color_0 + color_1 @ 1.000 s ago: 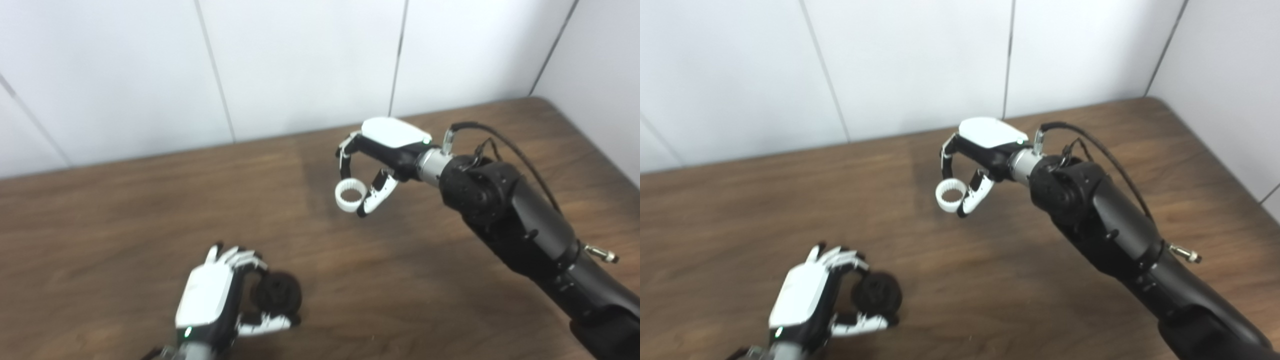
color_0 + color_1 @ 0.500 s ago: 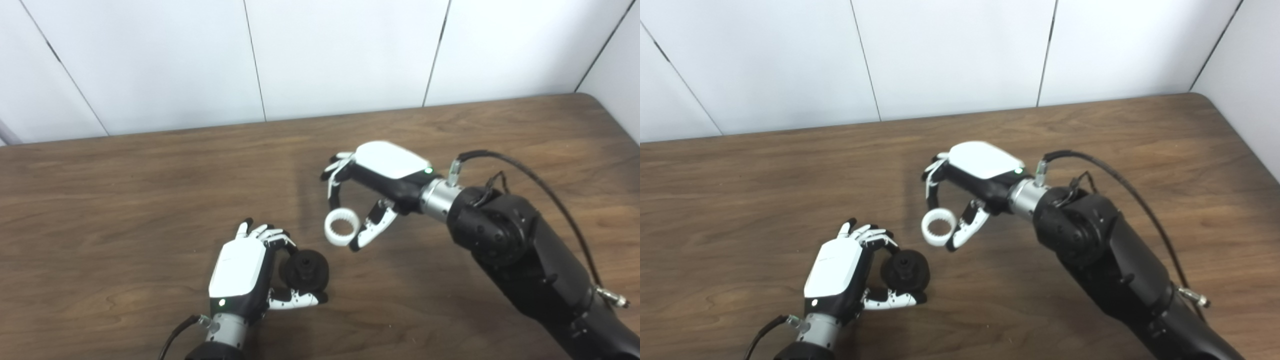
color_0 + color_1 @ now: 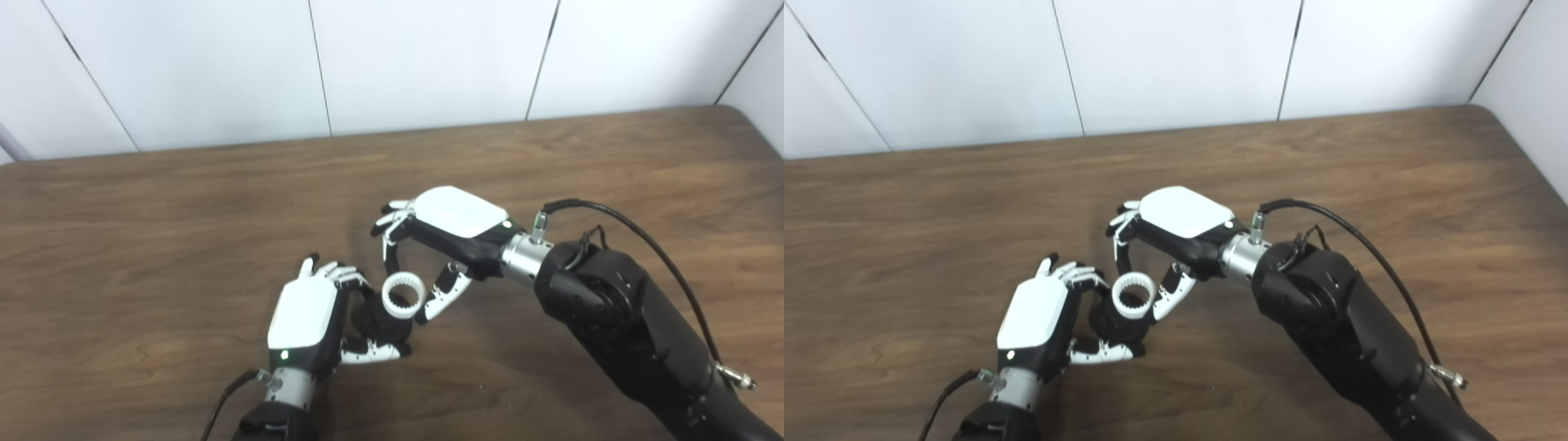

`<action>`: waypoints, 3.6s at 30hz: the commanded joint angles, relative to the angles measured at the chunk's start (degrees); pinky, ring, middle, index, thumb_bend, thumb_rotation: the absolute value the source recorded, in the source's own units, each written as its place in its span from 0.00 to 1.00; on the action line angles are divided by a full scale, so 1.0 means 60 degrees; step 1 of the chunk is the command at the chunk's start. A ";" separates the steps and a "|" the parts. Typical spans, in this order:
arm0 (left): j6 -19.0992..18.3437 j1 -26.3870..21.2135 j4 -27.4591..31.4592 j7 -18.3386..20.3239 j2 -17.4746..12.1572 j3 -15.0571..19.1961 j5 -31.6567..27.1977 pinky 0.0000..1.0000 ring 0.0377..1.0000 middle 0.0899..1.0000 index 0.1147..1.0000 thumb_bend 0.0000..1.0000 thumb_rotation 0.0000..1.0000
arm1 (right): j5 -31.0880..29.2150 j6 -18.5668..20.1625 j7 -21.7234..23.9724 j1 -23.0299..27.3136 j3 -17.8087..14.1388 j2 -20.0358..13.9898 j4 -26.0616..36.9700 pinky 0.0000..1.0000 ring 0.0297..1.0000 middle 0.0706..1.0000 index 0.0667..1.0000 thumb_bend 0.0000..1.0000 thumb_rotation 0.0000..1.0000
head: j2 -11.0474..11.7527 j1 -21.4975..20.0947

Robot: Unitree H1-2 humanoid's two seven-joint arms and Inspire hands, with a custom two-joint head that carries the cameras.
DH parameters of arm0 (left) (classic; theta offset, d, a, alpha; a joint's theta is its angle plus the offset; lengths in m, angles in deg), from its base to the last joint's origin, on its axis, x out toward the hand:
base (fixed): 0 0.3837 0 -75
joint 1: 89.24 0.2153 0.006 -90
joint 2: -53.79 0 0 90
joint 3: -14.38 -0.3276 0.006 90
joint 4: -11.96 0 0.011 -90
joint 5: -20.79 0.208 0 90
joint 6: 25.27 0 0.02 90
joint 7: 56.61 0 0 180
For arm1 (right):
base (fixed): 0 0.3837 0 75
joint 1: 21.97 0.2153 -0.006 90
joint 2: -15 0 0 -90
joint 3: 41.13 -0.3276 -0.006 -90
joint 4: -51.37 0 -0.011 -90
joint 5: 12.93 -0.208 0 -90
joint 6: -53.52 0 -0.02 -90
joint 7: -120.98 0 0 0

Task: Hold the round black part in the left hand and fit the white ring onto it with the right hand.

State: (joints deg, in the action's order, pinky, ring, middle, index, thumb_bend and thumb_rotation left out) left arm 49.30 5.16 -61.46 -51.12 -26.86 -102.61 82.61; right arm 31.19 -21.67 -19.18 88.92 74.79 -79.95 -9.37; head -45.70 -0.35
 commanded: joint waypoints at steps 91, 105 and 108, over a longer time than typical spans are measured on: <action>-0.0558 -0.0035 -0.0302 0.0909 0.0268 -0.0598 0.0196 1.00 0.87 0.73 0.41 0.52 0.06 | 0.0290 -0.0816 -0.0295 0.0167 -0.0494 0.0431 -0.0799 0.89 0.93 0.81 0.45 0.52 0.14 | -0.0325 0.0213; -0.0579 -0.0062 -0.0349 0.0903 0.0275 -0.0619 0.0227 1.00 0.86 0.73 0.41 0.52 0.05 | 0.0336 -0.0747 -0.0134 0.0209 -0.0447 0.0466 -0.0555 0.89 0.92 0.81 0.45 0.52 0.14 | -0.0355 0.0241; -0.0605 -0.0065 -0.0359 0.0949 0.0267 -0.0624 0.0242 1.00 0.87 0.73 0.41 0.52 0.06 | 0.0365 -0.0720 -0.0086 0.0214 -0.0444 0.0492 -0.0497 0.89 0.93 0.81 0.45 0.52 0.14 | -0.0355 0.0241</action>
State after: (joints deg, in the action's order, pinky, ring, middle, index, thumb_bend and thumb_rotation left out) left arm 45.58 3.65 -61.42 -49.46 -25.27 -105.00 84.76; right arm 33.30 -25.66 -19.09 87.88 72.76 -77.31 -14.72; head -47.81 1.05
